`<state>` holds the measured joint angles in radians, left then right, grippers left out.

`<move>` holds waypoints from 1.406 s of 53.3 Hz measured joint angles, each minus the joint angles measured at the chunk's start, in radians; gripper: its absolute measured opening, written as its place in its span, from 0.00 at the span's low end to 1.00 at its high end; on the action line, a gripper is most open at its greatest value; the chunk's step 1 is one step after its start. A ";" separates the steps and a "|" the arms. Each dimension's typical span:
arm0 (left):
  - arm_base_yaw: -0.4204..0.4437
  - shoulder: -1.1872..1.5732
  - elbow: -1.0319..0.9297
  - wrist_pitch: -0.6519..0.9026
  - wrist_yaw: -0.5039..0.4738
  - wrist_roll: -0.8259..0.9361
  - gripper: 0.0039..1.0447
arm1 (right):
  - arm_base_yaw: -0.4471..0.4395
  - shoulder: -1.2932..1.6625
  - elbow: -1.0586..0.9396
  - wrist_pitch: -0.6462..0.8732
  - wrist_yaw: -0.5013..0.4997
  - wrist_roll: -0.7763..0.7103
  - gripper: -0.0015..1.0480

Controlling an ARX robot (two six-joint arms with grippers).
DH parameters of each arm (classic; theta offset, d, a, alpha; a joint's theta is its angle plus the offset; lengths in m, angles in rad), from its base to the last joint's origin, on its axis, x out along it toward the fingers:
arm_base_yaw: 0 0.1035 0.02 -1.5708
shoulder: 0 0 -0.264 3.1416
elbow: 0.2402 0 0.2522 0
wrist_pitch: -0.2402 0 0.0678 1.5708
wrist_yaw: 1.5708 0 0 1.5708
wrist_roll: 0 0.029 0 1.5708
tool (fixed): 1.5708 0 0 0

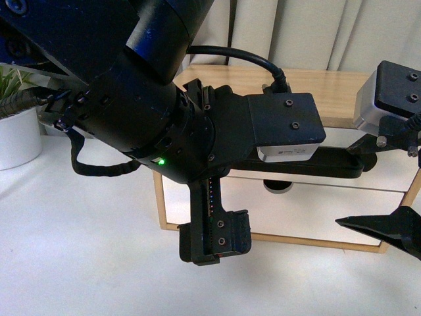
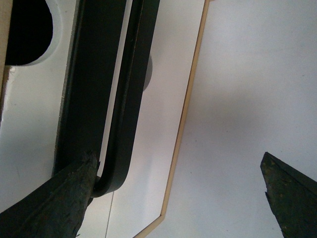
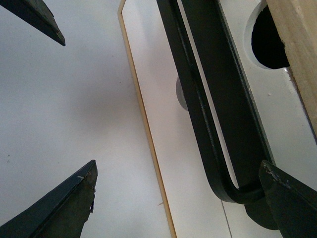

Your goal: Pull drawer

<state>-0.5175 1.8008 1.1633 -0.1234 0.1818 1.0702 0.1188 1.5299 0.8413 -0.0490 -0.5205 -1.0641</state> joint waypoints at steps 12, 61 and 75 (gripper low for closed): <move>0.000 0.006 0.019 -0.050 -0.010 0.030 0.94 | 0.011 0.047 0.030 0.018 0.022 0.008 0.91; -0.020 -0.024 -0.010 -0.104 -0.019 0.130 0.94 | 0.042 0.086 0.036 -0.073 0.016 -0.054 0.91; -0.021 -0.087 -0.073 -0.135 0.001 0.190 0.94 | 0.042 0.024 0.005 -0.174 -0.002 -0.106 0.91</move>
<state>-0.5381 1.7138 1.0904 -0.2584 0.1825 1.2606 0.1604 1.5536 0.8459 -0.2234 -0.5220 -1.1702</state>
